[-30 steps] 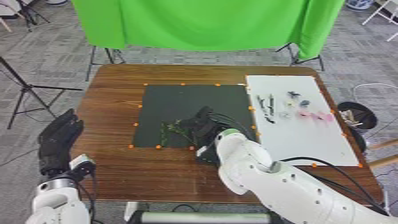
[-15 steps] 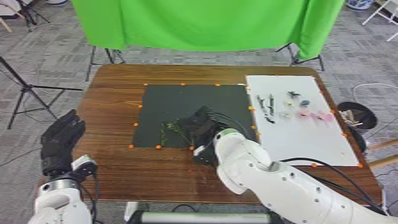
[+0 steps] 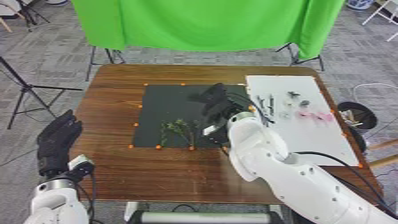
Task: Arrange flowers
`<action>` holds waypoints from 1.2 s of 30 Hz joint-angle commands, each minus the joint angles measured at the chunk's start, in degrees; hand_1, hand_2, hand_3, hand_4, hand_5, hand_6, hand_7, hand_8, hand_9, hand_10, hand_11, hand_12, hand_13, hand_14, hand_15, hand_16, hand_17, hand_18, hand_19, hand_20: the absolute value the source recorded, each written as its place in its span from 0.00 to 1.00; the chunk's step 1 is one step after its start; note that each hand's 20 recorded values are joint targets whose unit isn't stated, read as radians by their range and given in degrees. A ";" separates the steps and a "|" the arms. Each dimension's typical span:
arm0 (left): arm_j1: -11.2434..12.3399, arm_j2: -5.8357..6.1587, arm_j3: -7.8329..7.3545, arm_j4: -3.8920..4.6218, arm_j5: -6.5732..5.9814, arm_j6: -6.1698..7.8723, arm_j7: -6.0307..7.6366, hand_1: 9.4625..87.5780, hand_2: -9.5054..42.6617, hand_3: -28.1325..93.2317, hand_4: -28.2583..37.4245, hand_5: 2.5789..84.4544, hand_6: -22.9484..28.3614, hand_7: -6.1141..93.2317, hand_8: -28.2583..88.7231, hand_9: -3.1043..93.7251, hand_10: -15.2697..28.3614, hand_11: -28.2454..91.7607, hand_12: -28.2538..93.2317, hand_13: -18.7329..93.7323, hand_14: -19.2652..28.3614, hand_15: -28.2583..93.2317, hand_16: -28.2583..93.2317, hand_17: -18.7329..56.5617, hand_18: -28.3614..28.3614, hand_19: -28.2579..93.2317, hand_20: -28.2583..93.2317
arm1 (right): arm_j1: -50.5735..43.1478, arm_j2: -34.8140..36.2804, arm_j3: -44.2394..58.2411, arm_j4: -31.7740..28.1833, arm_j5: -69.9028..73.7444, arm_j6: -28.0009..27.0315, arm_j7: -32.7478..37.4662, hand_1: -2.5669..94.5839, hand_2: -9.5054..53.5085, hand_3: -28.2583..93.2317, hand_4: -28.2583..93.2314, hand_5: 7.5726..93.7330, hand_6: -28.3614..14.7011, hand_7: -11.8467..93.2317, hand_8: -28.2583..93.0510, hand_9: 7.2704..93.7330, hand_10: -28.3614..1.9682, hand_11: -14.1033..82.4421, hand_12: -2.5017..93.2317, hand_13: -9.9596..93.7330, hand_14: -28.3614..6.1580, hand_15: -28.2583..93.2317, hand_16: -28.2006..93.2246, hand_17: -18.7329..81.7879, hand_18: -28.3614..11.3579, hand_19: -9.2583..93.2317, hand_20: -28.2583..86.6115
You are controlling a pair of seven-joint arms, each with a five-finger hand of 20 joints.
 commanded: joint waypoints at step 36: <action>-0.66 -0.44 3.35 0.25 0.96 -1.95 -1.35 0.38 0.16 0.81 0.16 0.53 0.52 0.23 0.17 0.42 0.64 0.42 0.31 0.49 0.70 0.39 0.21 0.52 0.71 0.32 0.44 | 4.78 9.46 6.90 17.04 -8.47 -27.53 10.32 0.27 0.00 0.73 0.13 0.35 0.62 0.17 0.20 0.35 0.20 0.18 0.14 0.93 0.58 0.59 0.42 0.82 0.48 0.93 0.40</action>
